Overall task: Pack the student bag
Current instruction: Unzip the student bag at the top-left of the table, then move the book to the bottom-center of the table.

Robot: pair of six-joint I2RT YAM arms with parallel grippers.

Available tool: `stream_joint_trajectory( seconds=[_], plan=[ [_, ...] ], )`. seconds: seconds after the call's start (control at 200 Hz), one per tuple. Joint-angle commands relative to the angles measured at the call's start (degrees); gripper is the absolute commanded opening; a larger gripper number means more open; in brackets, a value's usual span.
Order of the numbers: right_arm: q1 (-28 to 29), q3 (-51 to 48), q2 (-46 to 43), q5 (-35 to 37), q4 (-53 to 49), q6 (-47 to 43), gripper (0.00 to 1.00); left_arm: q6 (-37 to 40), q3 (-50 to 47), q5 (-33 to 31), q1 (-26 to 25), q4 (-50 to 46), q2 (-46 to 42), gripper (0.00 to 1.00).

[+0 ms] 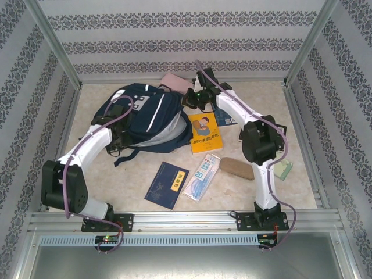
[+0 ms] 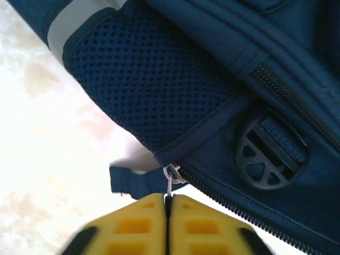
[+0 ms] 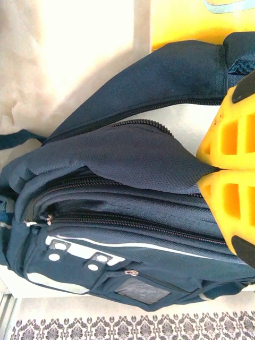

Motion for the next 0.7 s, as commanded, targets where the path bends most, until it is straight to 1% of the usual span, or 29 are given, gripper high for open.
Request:
stream_joint_trajectory(
  seconds=[0.0, 0.06, 0.065, 0.115, 0.225, 0.255, 0.27, 0.31, 0.33, 0.34, 0.35, 0.415, 0.485, 0.51, 0.535, 0.56, 0.58, 0.63, 0.694],
  plan=[
    [-1.1, 4.5, 0.1, 0.9, -1.6, -2.2, 0.25, -1.8, 2.0, 1.8, -1.5, -4.1, -1.3, 0.35],
    [-1.2, 2.2, -2.2, 1.6, -0.7, -2.9, 0.37, -1.7, 3.7, 2.4, -2.7, -4.0, -1.0, 0.44],
    [-1.2, 1.7, -2.7, 1.9, -0.6, -3.1, 0.4, -1.7, 3.8, 2.4, -2.9, -3.9, -1.0, 0.45],
    [-1.5, -1.0, -5.1, 3.2, 0.1, -3.5, 0.48, -1.3, 5.1, 2.8, -4.1, -3.2, -0.7, 0.53],
    [-2.8, -9.9, -12.3, 6.1, 2.4, -4.0, 0.58, -0.6, 7.0, 4.3, -7.0, 0.2, 0.1, 0.64],
    [-3.1, -12.4, -14.3, 7.2, 2.9, -4.2, 0.63, -0.5, 7.1, 5.1, -7.6, 1.6, 0.4, 0.66],
    [-3.2, -13.8, -15.3, 7.7, 3.3, -4.3, 0.73, -0.5, 7.0, 5.6, -8.0, 2.5, 0.5, 0.66],
    [-3.7, -17.6, -18.1, 9.5, 4.3, -4.4, 0.82, -0.5, 6.8, 7.1, -8.9, 4.5, 0.9, 0.67],
    [-4.0, -19.5, -19.6, 10.4, 5.0, -4.2, 0.89, -0.6, 6.6, 7.8, -9.3, 5.5, 1.1, 0.68],
    [-4.1, -20.5, -20.3, 10.8, 5.5, -4.1, 0.95, -0.6, 6.6, 8.0, -9.5, 5.9, 1.2, 0.69],
    [-4.2, -21.4, -21.0, 11.3, 5.8, -4.0, 0.97, -0.6, 6.5, 8.4, -9.7, 6.2, 1.3, 0.7],
    [-5.3, -27.5, -25.2, 11.6, 8.9, -3.0, 0.98, -0.7, 6.1, 9.6, -11.2, 8.5, 1.8, 0.74],
    [-7.1, -33.1, -28.7, 14.0, 10.8, 1.6, 0.98, -0.4, 5.9, 10.2, -12.7, 10.1, 2.2, 0.8],
    [-7.9, -34.8, -29.7, 13.9, 11.2, 2.7, 0.98, -0.3, 5.9, 10.4, -13.5, 10.5, 2.2, 0.82],
    [-8.7, -36.2, -30.5, 12.8, 12.1, 3.3, 0.98, -0.1, 5.8, 10.5, -14.0, 10.9, 2.2, 0.9],
    [-9.5, -37.9, -31.3, 11.5, 12.9, 4.2, 0.98, 0.1, 5.8, 10.6, -14.5, 11.3, 2.2, 0.92],
    [-10.2, -39.1, -31.8, 10.4, 13.8, 5.0, 0.98, 0.2, 5.9, 10.6, -14.9, 11.4, 2.1, 0.99],
    [-11.5, -42.1, -33.0, 8.1, 16.3, 6.5, 0.98, 0.4, 5.6, 10.5, -15.7, 11.8, 2.0, 1.0],
    [-11.9, -45.1, -34.9, 6.3, 18.2, 5.9, 0.98, -0.2, 5.2, 10.8, -16.2, 11.8, 1.9, 1.0]
  ],
)
